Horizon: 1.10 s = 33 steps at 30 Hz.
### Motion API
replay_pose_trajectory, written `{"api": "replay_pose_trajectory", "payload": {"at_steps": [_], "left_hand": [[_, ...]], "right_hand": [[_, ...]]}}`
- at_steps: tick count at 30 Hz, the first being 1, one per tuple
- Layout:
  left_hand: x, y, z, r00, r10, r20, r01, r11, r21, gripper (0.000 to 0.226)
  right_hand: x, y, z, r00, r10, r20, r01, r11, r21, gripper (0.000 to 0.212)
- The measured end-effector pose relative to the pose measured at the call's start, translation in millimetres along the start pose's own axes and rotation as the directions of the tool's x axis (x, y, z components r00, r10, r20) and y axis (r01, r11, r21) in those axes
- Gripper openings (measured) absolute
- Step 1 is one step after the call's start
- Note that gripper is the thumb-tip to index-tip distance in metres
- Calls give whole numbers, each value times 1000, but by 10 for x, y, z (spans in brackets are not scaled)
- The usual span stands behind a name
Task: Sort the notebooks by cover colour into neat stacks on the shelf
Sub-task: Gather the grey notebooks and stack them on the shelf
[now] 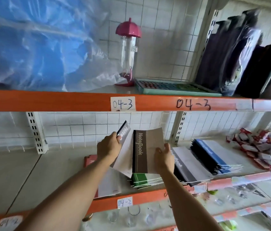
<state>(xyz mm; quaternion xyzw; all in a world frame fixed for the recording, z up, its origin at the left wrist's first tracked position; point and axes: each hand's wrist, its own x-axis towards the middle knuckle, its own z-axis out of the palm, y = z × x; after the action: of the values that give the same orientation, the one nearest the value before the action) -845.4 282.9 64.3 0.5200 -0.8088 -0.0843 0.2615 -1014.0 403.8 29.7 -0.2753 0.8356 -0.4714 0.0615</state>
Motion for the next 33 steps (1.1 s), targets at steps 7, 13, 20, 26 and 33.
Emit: {"api": "replay_pose_trajectory", "payload": {"at_steps": [7,13,20,26,33], "left_hand": [[-67,844,402,1000,-14,-9,14,999,40,29],[-193,1261,616,998,-56,-6,56,994,98,29],[-131,1478,575,992,-97,-85,107,987,119,28],[-91,1675,551,986,-166,-30,167,985,34,31],[-87,1953,900,907,-275,320,398,808,-435,29]], "right_hand": [[638,572,-675,994,40,98,-41,999,6,20],[910,935,-1158,983,101,155,-58,964,-260,36],[1037,1059,-1223,969,116,218,1,881,-472,56],[1090,1124,-1171,967,124,221,20,831,-556,60],[1177,1210,-1315,955,42,294,118,854,-506,57]]}}
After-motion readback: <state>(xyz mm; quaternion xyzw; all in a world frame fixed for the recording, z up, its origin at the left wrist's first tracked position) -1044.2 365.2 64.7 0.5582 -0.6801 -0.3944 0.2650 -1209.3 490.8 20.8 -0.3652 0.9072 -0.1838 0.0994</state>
